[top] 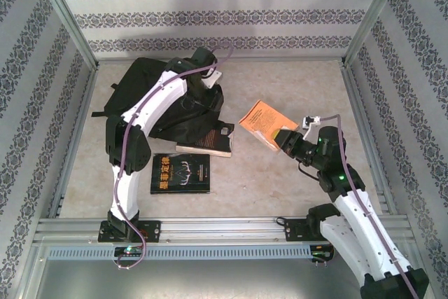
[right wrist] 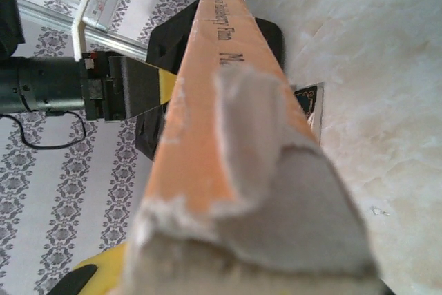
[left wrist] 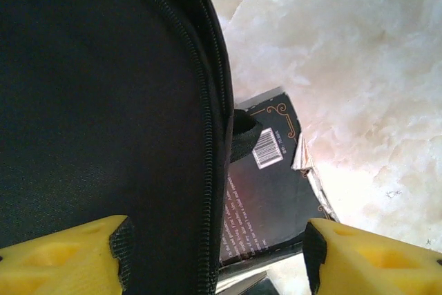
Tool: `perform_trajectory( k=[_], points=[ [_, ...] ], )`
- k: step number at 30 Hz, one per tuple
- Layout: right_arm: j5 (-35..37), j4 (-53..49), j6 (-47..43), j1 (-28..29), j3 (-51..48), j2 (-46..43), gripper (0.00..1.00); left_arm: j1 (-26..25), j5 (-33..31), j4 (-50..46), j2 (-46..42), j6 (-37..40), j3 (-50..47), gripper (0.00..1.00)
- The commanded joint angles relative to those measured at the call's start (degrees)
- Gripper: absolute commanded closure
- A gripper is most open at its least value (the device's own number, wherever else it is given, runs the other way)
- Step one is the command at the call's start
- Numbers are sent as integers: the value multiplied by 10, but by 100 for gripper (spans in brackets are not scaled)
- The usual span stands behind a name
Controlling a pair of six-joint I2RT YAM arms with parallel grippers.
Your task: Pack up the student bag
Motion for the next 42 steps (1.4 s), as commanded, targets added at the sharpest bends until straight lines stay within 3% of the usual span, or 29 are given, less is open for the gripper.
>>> perform_trajectory(
  k=[1,9,11,15,18,28,42],
  points=[
    [-53,58,9,-15,4,-2,100,11,-9,-32,16,21,17,34],
    [-74,85,22,-33,-12,3,100,15,-63,-27,32,15,14,42],
    [-75,92,28,-34,-18,2,100,18,-65,-23,32,11,14,48],
    [-77,96,31,-34,-24,4,100,22,-51,-16,28,5,20,72],
    [-78,98,31,-34,-24,5,100,27,-34,-19,31,1,25,99],
    [-61,96,27,-8,23,65,100,37,-20,28,-59,-35,-13,100],
    [-42,174,95,120,238,364,100,95,-74,236,-304,-128,-244,100]
  ],
)
